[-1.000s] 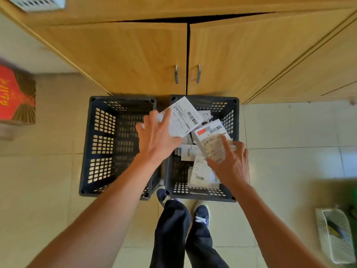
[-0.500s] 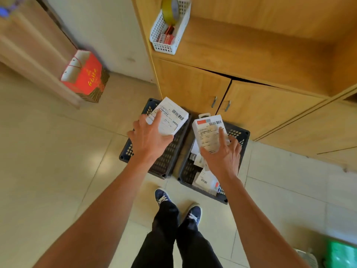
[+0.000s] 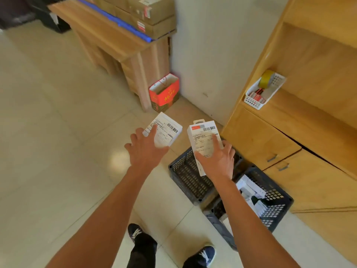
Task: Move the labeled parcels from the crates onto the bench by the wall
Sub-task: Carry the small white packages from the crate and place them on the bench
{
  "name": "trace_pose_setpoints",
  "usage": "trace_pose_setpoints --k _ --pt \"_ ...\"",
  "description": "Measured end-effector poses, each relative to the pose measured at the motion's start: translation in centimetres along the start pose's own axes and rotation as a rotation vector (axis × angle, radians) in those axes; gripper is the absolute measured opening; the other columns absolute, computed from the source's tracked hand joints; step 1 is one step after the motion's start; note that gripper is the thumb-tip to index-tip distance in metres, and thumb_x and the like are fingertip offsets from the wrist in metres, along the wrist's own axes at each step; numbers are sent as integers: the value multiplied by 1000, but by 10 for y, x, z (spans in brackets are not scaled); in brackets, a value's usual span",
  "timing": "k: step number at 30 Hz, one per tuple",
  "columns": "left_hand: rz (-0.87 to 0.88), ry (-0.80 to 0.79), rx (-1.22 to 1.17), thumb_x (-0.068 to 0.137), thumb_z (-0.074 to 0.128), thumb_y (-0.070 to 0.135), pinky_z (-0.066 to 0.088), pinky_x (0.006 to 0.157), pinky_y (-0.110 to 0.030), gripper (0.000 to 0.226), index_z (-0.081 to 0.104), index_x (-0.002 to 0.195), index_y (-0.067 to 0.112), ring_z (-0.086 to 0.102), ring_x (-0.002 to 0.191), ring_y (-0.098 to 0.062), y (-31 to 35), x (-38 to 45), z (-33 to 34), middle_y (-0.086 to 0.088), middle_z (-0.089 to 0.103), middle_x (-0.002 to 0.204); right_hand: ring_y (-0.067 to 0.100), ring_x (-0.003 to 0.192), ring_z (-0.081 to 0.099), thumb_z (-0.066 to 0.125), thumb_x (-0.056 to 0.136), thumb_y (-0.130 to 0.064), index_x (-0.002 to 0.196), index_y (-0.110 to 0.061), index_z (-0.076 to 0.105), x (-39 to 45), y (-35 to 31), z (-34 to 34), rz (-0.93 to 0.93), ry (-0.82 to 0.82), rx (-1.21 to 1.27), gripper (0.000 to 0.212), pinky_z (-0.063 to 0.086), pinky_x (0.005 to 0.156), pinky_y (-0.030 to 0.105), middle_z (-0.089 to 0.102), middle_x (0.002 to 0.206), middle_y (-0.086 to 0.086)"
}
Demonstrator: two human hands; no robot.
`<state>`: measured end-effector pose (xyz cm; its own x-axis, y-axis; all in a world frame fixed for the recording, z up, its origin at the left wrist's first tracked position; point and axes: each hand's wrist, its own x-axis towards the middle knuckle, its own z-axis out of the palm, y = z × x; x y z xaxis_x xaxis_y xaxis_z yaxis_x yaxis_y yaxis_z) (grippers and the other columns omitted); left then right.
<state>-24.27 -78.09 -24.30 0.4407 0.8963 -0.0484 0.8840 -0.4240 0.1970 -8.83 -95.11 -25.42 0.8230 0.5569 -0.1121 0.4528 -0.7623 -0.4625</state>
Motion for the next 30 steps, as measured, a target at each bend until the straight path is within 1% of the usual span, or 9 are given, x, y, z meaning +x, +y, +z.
trace_pose_setpoints --k 3,7,12,16,20,23,27,30 --pt "-86 27 -32 70 64 72 39 93 -49 88 34 148 43 44 115 -30 -65 25 -19 -5 40 134 33 125 36 61 81 -69 154 -35 20 3 -72 22 -71 -8 -19 91 43 104 49 33 141 10" --pt "-155 32 -68 70 65 71 39 94 -49 88 36 148 43 44 115 -29 -148 57 -42 -4 40 133 33 128 35 60 80 -70 153 -33 22 3 -160 50 -136 -38 -59 90 40 106 49 33 139 10" --pt "-184 51 -90 71 63 71 38 94 -48 87 35 149 42 43 117 -29 -220 94 -72 -4 39 134 31 130 32 61 80 -69 155 -31 23 7 -244 72 -197 -29 -58 93 41 104 48 32 142 9" --pt "-194 92 -94 71 62 72 39 95 -49 87 35 149 43 44 117 -29 -253 120 -96 -3 39 133 30 131 33 64 80 -67 156 -30 23 18 -298 81 -237 -15 -47 94 43 103 48 32 143 9" --pt "-203 115 -100 72 60 73 39 94 -50 87 34 150 43 43 117 -29 -277 155 -111 -3 38 134 31 129 34 67 78 -65 155 -32 25 41 -348 95 -258 -5 0 93 46 101 50 33 138 8" --pt "-211 119 -111 72 61 73 38 96 -51 88 34 150 42 42 119 -29 -293 188 -117 -3 38 135 32 126 36 69 77 -63 154 -32 28 67 -379 109 -263 12 29 93 44 102 50 35 137 9" --pt "-191 117 -74 73 62 72 38 96 -51 88 34 150 41 42 119 -29 -304 248 -123 -4 38 135 31 127 34 71 74 -61 152 -35 29 117 -420 133 -239 10 117 92 43 103 51 35 139 7" --pt "-184 120 -94 72 62 72 38 95 -51 89 34 150 40 42 118 -28 -307 311 -132 -3 37 134 32 132 29 73 74 -59 152 -37 30 166 -456 148 -217 11 174 92 41 107 52 28 146 8"
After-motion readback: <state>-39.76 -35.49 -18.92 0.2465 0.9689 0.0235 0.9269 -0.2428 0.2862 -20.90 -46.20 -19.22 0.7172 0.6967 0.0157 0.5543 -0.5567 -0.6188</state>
